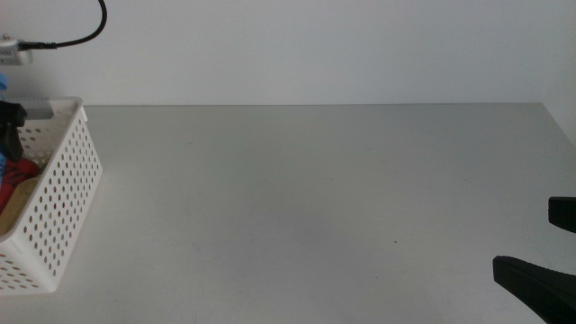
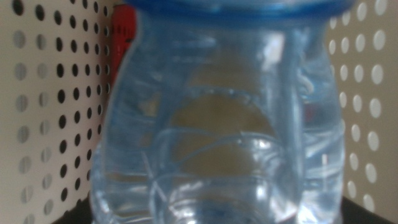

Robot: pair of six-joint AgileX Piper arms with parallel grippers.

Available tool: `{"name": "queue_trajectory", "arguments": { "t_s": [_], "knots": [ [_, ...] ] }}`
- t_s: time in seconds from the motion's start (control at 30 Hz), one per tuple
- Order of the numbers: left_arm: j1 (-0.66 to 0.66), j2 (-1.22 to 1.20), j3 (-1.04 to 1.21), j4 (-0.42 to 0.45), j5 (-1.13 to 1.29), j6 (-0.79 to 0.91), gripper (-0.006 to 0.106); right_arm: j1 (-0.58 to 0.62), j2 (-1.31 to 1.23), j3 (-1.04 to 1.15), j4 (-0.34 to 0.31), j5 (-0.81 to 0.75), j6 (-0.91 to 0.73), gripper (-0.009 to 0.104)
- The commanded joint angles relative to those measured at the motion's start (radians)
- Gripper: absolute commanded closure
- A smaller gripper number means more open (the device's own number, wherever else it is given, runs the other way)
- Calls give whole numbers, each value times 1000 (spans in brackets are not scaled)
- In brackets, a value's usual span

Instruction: Use arms to grab the bottles and put them into the dustbin to the left of the table.

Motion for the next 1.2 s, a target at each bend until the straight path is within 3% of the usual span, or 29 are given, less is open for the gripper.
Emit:
{"name": "queue_trajectory", "arguments": {
  "t_s": [0.0,0.1,0.2,0.33,0.63,1.17],
  "knots": [
    [6,-21,-41,-1,-35,37,92,-6,5,-27,1,-67,-12,1],
    [6,20,-41,-11,-35,91,77,-6,5,-27,1,-67,-12,1],
    [6,40,-41,-9,-31,88,53,-6,5,-27,1,-67,-12,1],
    [6,45,-41,10,-33,19,8,-6,5,-27,1,-67,-12,1],
    [-4,-11,-45,-63,16,-25,7,-6,5,-27,1,-67,-12,1],
    [-173,-332,-35,-44,53,-79,7,-6,5,-27,1,-67,-12,1]
  ]
}}
